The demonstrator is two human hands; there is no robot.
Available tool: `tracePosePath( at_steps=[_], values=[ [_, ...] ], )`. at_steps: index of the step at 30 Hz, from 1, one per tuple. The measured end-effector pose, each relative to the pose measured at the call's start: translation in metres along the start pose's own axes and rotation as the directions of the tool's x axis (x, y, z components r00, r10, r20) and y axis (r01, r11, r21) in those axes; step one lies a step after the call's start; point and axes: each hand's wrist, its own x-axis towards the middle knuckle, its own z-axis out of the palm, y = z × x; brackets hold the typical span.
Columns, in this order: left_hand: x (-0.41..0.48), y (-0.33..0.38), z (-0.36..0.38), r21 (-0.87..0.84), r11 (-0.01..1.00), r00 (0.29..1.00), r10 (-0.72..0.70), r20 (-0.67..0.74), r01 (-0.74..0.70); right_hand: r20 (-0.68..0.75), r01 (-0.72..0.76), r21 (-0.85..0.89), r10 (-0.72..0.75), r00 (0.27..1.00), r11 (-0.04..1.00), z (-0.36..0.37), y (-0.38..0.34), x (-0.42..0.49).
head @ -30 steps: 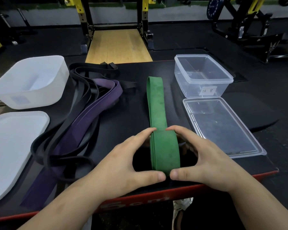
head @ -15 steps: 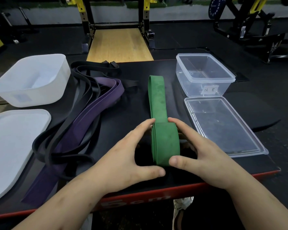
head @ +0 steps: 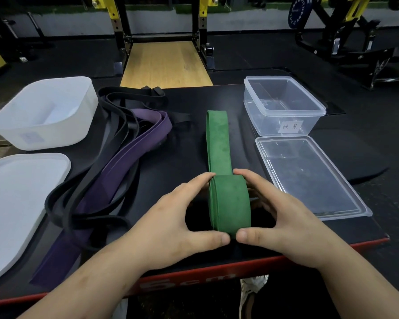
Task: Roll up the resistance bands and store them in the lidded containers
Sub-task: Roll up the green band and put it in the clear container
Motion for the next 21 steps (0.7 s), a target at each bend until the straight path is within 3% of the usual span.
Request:
tracePosePath(
  at_steps=[21],
  values=[
    [-0.001, 0.001, 0.001, 0.015, 1.0, 1.0, 0.001, -0.015, -0.001, 0.01, -0.041, 0.015, 0.04, 0.999, 0.999, 0.001, 0.004, 0.003]
  ],
)
